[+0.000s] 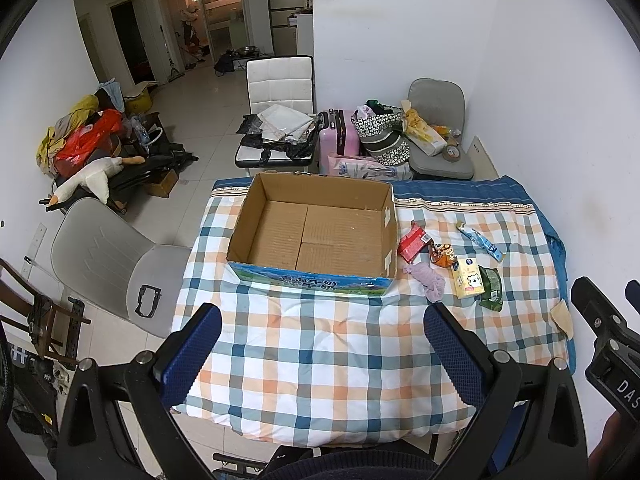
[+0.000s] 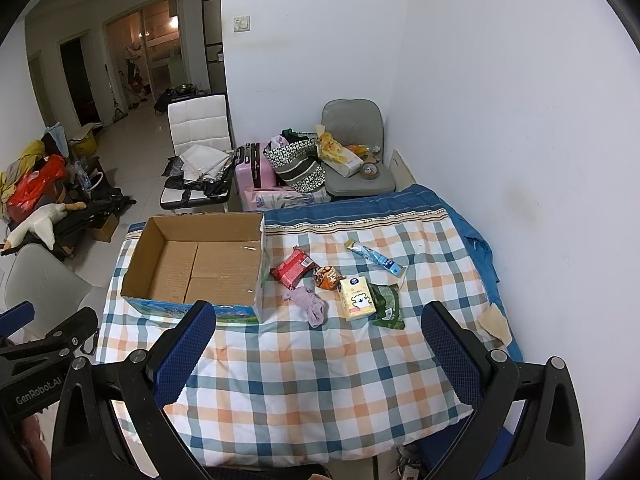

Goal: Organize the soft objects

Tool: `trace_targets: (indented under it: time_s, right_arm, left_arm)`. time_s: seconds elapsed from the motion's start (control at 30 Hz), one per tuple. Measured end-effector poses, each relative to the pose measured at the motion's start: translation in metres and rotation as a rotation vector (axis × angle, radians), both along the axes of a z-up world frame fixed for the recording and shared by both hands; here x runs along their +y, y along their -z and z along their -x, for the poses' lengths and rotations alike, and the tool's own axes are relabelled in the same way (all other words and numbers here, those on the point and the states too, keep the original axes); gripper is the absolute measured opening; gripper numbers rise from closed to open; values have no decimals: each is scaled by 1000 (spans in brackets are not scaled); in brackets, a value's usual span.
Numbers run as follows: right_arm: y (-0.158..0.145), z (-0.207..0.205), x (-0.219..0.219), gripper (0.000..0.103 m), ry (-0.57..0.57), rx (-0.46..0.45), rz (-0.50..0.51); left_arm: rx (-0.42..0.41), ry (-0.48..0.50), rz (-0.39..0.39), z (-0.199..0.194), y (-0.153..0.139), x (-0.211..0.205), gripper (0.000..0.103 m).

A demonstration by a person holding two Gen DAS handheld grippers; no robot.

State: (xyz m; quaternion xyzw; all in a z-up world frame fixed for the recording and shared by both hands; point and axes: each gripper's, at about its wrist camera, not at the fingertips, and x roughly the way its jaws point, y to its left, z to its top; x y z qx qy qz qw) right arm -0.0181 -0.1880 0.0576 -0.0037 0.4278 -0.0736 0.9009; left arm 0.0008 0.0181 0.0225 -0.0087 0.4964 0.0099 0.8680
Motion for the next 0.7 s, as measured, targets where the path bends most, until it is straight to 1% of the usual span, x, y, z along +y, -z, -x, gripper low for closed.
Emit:
trace_targets:
  time_s: [0.7]
  right_arm:
    - [2, 2, 1, 103, -3, -3, 1]
  left_arm:
    - [-4, -2, -1, 2, 1, 0, 103]
